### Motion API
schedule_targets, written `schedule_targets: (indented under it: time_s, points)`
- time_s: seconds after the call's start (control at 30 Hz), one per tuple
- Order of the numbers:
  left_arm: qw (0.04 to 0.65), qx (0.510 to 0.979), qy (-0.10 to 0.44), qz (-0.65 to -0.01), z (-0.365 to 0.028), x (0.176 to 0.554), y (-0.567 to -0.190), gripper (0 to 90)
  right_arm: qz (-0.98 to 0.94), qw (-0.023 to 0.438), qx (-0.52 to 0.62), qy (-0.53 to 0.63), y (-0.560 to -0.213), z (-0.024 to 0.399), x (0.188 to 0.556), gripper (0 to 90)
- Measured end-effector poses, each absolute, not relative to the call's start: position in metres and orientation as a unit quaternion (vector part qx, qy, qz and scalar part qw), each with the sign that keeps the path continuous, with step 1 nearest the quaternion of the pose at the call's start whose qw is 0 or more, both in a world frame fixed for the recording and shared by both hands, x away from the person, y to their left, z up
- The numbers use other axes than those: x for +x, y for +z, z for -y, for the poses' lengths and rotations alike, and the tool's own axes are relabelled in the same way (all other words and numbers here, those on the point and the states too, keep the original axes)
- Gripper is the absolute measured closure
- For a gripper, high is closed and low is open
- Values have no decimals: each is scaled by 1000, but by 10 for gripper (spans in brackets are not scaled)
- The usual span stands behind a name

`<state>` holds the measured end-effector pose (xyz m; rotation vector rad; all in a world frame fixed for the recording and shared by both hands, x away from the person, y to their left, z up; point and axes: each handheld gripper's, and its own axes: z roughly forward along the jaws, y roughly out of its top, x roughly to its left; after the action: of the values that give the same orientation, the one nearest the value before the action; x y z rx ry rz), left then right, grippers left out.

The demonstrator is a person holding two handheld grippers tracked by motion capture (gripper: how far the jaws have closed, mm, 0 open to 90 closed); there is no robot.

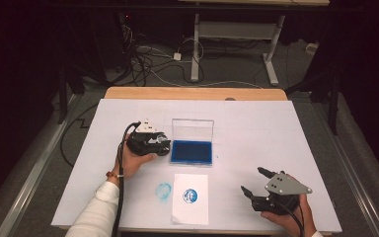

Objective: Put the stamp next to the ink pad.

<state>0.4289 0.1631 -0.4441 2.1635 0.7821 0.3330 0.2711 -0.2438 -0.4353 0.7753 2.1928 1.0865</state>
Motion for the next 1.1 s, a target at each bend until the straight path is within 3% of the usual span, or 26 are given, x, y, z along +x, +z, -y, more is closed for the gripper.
schedule_targets:
  time_s: [0.7, 1.1]
  points:
    - [376, 857, 143, -321, -164, 429, -451, 493, -825, 280, 284, 401, -437, 244, 270, 235]
    - [434, 823, 177, -321, -170, 421, -437, 309, -827, 276, 282, 400, -438, 242, 269, 235]
